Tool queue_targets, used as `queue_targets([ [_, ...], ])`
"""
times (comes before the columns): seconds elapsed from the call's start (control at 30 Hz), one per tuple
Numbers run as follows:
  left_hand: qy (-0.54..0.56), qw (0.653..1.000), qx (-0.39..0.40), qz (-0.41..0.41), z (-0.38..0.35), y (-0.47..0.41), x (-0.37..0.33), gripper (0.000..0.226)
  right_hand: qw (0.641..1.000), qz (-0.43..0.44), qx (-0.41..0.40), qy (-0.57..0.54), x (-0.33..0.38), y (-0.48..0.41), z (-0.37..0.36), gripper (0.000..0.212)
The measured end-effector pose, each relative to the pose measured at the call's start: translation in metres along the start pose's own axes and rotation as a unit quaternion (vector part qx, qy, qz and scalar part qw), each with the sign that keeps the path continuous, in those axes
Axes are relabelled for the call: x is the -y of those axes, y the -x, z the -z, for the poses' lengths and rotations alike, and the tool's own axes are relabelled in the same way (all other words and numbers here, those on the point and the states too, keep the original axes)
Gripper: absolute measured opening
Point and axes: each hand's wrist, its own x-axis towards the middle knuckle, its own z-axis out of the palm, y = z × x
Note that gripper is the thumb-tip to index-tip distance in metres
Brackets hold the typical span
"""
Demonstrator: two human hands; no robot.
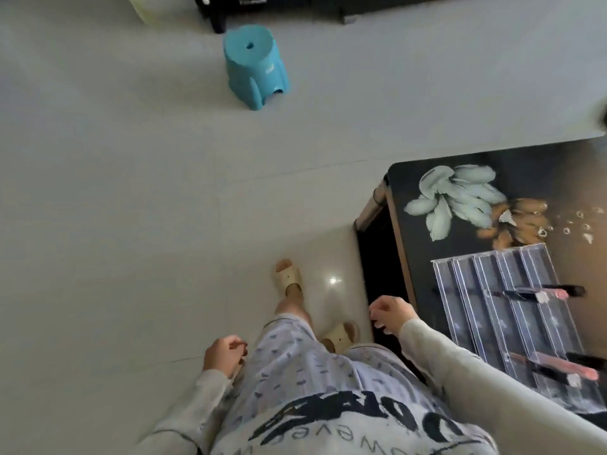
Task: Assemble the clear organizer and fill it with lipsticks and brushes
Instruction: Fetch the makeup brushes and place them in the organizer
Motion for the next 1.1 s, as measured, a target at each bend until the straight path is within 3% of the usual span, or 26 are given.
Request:
queue_targets([
  [0.23,0.035,0.999,0.004,0.012,0.058,-0.045,-0.034,0.03,0.999,-0.035,0.014,0.003,0.05,-0.035,-0.003,0.015],
  [0.6,0.051,0.994,0.01,-0.094,0.167,-0.142,-0.205,0.033,0.989,-0.101,-0.072,-0.082,0.116,-0.061,0.02,0.019],
  [0.87,0.019,0.994,0.038,-0.096,0.168,-0.185,-0.295,0.032,0.992,-0.098,-0.04,-0.063,0.183,-0.136,0.083,0.022],
  [1.1,-0.044,0.997,0.059,-0.032,0.155,-0.211,-0.35,0.029,0.989,-0.057,-0.049,-0.128,0.266,-0.209,0.189,0.014],
])
